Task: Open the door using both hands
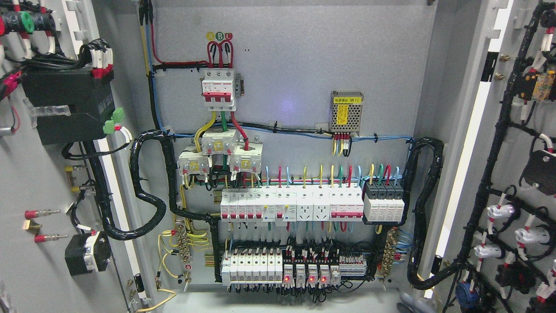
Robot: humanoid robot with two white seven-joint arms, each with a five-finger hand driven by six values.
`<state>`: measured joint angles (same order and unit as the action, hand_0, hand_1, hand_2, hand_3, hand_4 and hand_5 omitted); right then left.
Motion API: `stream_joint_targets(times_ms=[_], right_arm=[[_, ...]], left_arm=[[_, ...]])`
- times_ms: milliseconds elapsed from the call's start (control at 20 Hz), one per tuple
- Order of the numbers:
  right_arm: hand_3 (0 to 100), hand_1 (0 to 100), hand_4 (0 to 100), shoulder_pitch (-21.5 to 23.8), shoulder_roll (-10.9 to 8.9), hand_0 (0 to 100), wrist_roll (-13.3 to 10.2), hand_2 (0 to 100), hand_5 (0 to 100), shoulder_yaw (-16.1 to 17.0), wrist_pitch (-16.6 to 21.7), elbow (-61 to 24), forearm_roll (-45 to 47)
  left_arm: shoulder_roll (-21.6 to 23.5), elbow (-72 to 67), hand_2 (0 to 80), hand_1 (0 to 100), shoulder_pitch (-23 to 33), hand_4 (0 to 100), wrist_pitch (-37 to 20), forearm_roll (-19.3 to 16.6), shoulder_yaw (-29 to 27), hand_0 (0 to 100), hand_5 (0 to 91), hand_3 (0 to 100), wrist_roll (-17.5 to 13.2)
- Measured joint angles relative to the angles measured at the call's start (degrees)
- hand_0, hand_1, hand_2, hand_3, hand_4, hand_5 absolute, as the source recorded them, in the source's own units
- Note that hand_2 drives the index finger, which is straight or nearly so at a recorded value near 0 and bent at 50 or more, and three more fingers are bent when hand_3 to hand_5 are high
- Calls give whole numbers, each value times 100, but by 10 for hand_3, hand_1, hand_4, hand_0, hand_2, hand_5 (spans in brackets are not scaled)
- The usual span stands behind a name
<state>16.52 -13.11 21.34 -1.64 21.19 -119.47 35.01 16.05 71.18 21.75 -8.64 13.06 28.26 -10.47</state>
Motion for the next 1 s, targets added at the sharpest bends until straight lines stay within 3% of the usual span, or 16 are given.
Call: stream_joint_targets(times_ms=[200,501,801,1002], right_arm=[[0,0,0,11,-51,0,8,0,0,172,172,-7,127],[0,0,0,16,-184,0,8,0,0,407,384,-14,197],[0,0,0,19,-403,0,11,0,0,590,413,-12,235],[0,0,0,19,-540,0,11,0,0,689,418,-3,263]], left_arm=[[174,770,0,0,73,0,18,-30,-62,0,0,0,185],[365,1644,0,0,78,0,-178,-28,-114,0,0,0,1226],[476,2163,0,0,38,0,-1121,-9,-137,0,0,0,1447],[529,2486,0,0,21,0,-1298,-32,-139,0,0,0,1460]])
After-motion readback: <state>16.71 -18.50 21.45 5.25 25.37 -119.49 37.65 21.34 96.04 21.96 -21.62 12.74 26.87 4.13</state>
